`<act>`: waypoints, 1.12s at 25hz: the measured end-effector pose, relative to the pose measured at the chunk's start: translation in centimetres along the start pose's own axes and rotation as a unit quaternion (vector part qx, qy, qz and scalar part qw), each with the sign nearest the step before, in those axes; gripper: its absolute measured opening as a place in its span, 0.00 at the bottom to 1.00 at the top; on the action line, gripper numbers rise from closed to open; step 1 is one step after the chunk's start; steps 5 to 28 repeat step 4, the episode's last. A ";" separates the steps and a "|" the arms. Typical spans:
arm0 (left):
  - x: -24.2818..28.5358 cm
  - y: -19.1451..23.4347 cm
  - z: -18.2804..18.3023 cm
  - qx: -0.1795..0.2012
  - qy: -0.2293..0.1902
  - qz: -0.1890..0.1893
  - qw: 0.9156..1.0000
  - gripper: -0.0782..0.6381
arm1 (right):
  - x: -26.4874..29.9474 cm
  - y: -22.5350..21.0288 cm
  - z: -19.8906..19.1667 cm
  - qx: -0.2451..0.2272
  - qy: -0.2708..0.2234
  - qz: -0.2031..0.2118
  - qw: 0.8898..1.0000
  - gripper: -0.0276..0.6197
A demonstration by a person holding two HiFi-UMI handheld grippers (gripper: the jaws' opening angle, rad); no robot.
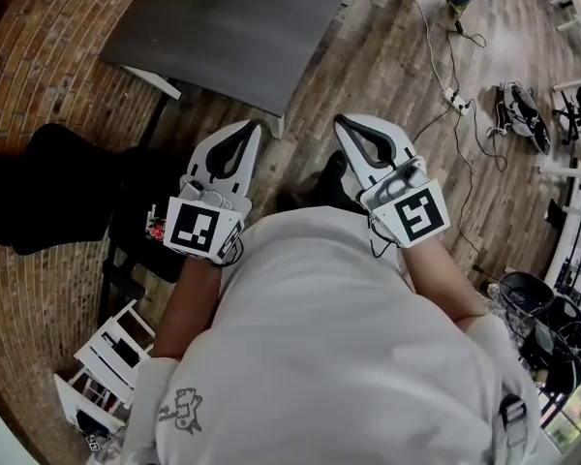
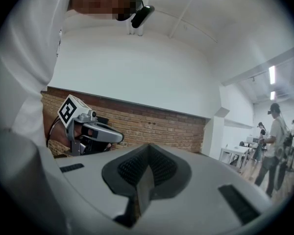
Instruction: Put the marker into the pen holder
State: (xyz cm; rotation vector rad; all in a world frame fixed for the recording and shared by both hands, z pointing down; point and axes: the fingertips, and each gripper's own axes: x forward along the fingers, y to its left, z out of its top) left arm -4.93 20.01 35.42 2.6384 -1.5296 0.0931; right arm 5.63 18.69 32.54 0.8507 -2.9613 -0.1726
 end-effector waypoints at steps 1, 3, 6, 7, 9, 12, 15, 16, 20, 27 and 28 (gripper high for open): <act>0.0 -0.1 0.1 0.000 -0.001 -0.001 1.000 0.12 | -0.1 0.0 0.1 0.001 0.000 0.000 1.000 0.05; -0.1 -0.3 0.3 0.002 -0.004 -0.004 1.000 0.12 | -0.2 0.1 0.2 0.002 0.000 -0.002 1.000 0.05; -0.1 -0.3 0.4 0.003 -0.005 -0.005 1.000 0.12 | -0.3 0.1 0.3 0.003 -0.001 -0.003 1.000 0.05; -0.1 -0.3 0.4 0.003 -0.005 -0.005 1.000 0.12 | -0.3 0.1 0.3 0.003 -0.001 -0.003 1.000 0.05; -0.1 -0.3 0.4 0.003 -0.005 -0.005 1.000 0.12 | -0.3 0.1 0.3 0.003 -0.001 -0.003 1.000 0.05; -0.1 -0.3 0.4 0.003 -0.005 -0.005 1.000 0.12 | -0.3 0.1 0.3 0.003 -0.001 -0.003 1.000 0.05; -0.1 -0.3 0.4 0.003 -0.005 -0.005 1.000 0.12 | -0.3 0.1 0.3 0.003 -0.001 -0.003 1.000 0.05; -0.1 -0.3 0.4 0.003 -0.005 -0.005 1.000 0.12 | -0.3 0.1 0.3 0.003 -0.001 -0.003 1.000 0.05; -0.1 -0.3 0.4 0.003 -0.005 -0.005 1.000 0.12 | -0.3 0.1 0.3 0.003 -0.001 -0.003 1.000 0.05; -0.1 -0.3 0.4 0.003 -0.005 -0.005 1.000 0.12 | -0.3 0.1 0.3 0.003 -0.001 -0.003 1.000 0.05; -0.1 -0.3 0.4 0.003 -0.005 -0.005 1.000 0.12 | -0.3 0.1 0.3 0.003 -0.001 -0.003 1.000 0.05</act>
